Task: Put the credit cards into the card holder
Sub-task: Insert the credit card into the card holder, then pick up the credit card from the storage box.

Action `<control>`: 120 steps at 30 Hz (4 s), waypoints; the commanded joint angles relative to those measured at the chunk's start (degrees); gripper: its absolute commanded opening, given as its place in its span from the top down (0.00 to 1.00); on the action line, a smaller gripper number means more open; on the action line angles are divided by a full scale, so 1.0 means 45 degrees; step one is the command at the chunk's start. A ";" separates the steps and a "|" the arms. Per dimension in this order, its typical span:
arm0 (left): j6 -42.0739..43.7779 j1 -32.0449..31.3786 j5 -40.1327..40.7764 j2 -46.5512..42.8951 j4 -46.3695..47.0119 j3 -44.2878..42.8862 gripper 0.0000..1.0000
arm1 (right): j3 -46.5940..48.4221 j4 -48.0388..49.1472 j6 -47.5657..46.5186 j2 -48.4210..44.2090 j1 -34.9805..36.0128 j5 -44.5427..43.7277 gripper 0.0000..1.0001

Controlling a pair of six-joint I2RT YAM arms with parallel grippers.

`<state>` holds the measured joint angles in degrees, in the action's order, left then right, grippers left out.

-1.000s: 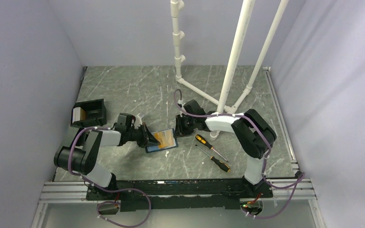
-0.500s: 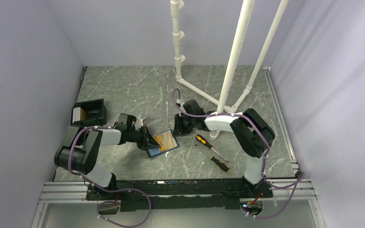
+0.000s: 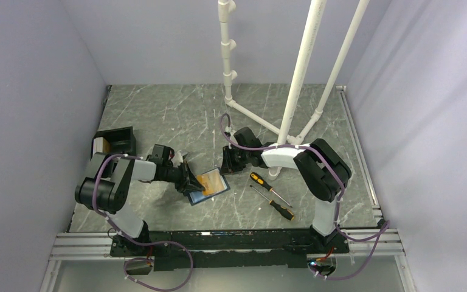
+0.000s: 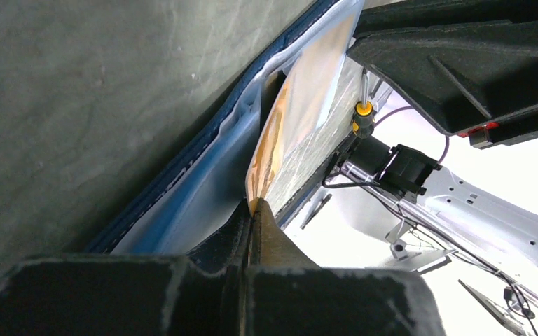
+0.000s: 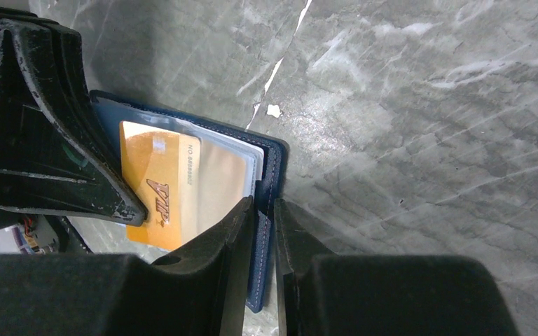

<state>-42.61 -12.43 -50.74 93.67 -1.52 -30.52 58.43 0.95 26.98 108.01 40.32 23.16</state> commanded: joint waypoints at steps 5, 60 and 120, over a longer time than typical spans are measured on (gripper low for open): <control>-0.0008 -0.0429 0.0658 0.0756 -0.0041 -0.0584 1.00 | 0.0100 0.0132 -0.0274 0.0341 0.0025 -0.0166 0.80; -0.2020 -0.3313 0.3402 -0.0541 0.2146 -0.1889 0.43 | -0.1576 0.0059 0.0950 -0.1341 0.0806 -0.0139 0.82; -0.0102 -0.3445 0.9821 -0.3895 -0.7333 -0.2488 0.39 | -0.1049 -0.0343 -0.0628 -0.2507 0.2057 -0.2377 0.81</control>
<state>-42.68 -27.94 -6.59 80.14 -32.32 -41.71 53.67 -2.92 24.58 96.77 49.65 12.27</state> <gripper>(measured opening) 0.562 0.194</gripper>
